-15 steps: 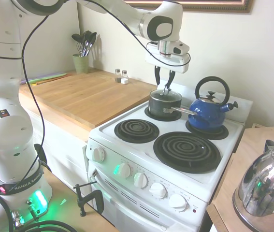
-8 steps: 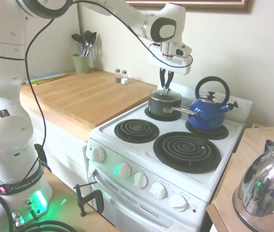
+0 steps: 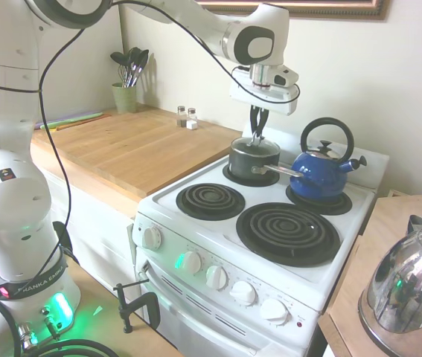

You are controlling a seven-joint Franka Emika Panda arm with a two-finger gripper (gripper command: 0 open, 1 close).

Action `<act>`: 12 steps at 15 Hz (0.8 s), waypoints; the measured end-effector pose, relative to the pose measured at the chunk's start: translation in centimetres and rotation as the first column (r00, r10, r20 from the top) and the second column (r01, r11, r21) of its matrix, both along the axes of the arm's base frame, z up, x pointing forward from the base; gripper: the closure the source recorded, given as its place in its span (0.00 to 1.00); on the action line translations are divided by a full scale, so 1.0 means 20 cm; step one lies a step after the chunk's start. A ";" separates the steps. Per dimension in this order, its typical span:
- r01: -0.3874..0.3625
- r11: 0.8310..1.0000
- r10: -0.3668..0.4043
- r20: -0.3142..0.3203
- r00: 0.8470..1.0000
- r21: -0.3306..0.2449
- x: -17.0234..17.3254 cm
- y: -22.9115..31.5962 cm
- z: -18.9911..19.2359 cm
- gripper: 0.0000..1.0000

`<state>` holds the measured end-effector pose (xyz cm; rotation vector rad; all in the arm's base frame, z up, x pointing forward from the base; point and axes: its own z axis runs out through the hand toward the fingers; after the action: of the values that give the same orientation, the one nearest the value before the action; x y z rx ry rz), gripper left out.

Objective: Uncover the lid of the pot

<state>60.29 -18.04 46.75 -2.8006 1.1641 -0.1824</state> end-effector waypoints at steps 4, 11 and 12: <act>-0.046 0.997 0.051 0.081 0.995 -0.064 -0.17 0.23 0.35 1.00; -0.084 0.953 0.113 0.086 0.990 -0.292 -0.47 1.44 0.22 1.00; -0.092 0.944 0.122 0.077 0.990 -0.316 -0.48 1.57 0.17 1.00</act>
<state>50.60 13.27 50.19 -3.0743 1.0377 -0.5291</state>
